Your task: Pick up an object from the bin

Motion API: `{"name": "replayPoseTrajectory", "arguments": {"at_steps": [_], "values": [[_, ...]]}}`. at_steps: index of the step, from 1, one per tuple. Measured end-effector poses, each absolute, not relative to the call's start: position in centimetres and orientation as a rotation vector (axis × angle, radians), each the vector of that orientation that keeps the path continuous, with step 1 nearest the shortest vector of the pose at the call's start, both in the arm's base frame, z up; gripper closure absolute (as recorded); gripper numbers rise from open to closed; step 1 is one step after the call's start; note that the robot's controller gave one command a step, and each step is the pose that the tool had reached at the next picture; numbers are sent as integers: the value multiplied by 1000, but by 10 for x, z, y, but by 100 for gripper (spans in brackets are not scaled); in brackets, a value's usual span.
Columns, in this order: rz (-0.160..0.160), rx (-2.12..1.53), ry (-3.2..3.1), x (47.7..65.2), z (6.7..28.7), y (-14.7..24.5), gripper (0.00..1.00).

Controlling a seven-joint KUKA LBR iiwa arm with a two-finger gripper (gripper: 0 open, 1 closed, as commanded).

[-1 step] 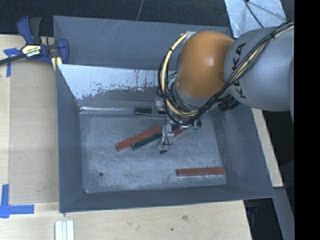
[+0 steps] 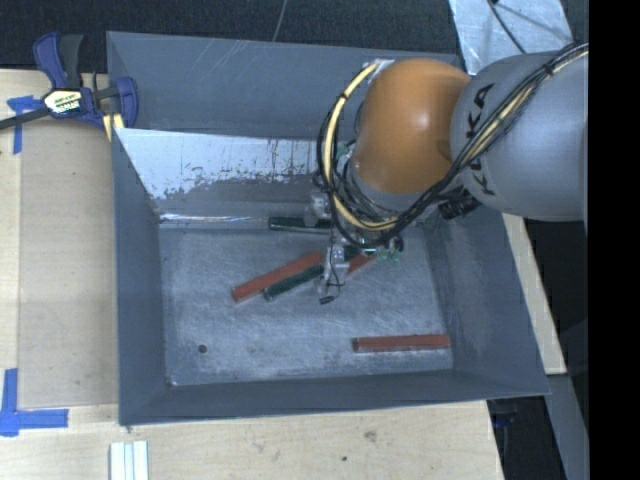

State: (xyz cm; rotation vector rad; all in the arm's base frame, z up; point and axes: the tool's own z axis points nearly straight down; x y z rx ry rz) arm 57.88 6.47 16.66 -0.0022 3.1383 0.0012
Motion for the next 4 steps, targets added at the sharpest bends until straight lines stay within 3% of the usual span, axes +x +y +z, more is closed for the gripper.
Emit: {"name": "replayPoseTrajectory", "arguments": {"at_steps": [1,2,3,4], "values": [[-1,-192,3125,582,150,69,0],[-1,-772,3041,586,80,63,0],[1,-892,3007,607,71,89,100],[1,-892,3009,606,71,88,0]]}}
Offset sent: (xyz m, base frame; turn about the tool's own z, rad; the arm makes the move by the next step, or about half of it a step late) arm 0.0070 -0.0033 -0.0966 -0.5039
